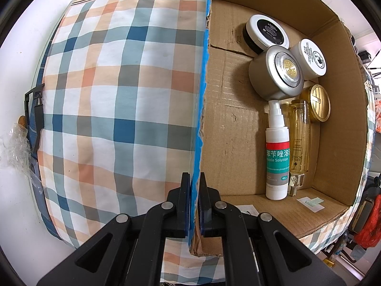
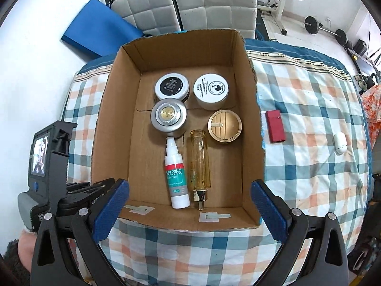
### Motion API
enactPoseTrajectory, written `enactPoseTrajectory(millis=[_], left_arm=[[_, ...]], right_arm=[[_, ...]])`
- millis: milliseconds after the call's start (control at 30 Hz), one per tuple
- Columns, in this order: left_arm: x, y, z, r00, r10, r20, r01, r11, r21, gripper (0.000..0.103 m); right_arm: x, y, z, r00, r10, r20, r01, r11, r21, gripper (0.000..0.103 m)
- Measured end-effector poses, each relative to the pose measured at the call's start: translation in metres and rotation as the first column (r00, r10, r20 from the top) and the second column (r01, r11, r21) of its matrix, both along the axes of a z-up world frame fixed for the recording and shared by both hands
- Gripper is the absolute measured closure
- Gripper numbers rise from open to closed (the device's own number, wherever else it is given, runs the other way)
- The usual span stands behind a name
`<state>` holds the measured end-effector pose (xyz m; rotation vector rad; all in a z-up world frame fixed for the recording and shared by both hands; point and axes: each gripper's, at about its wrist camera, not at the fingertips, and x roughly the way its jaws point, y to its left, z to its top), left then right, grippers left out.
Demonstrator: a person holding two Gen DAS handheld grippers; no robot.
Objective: Organize rigid objects
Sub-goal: 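Move the right tool to the red rectangular box and grasp it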
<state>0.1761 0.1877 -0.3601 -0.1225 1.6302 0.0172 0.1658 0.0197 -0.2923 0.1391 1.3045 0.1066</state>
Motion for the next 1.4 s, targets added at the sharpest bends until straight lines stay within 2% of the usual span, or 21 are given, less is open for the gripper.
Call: enactPoseTrajectory(millis=[233,467,633,733,900,1000,1200,1400], left_arm=[[0.000,-0.001,0.000,1.000,-0.001,-0.001,0.001,1.000,0.003,0.099],[0.000,-0.002,0.001,1.000,-0.002,-0.001,0.002,1.000,0.002,0.099],[-0.001,-0.002,0.001,1.000,0.001,-0.002,-0.001,1.000,0.004,0.099],[-0.001,-0.001,-0.001,1.000,0.004,-0.005,-0.004,1.000,0.001,0.099],[-0.001,-0.001,-0.001,1.000,0.009,-0.006,-0.009,1.000,0.000,0.099],[-0.001,0.001,-0.002,1.000,0.016,-0.007,-0.016,1.000,-0.004,0.099],[-0.001,0.002,-0.003,1.000,0.018,-0.012,-0.018,1.000,-0.003,0.099],[0.000,0.003,-0.004,1.000,0.015,-0.021,-0.015,1.000,-0.005,0.099]], right_arm=[[-0.007,-0.004,0.014,1.000,0.006,0.010,-0.006,0.999,0.033,0.000],[-0.009,-0.021,0.018,1.000,-0.030,0.002,0.030,0.996,0.083,0.000],[-0.003,-0.062,0.016,0.993,-0.119,-0.006,0.119,0.983,0.136,0.000],[0.007,-0.105,0.009,0.974,-0.227,0.008,0.224,0.968,0.117,0.000],[0.033,-0.181,-0.030,0.924,-0.382,-0.001,0.381,0.923,0.049,0.000],[0.056,-0.209,-0.068,0.908,-0.414,-0.066,0.418,0.906,0.065,0.000],[0.100,-0.198,-0.137,0.926,-0.345,-0.155,0.348,0.937,-0.004,0.003],[0.123,-0.177,-0.176,0.925,-0.298,-0.237,0.294,0.954,-0.051,0.025]])
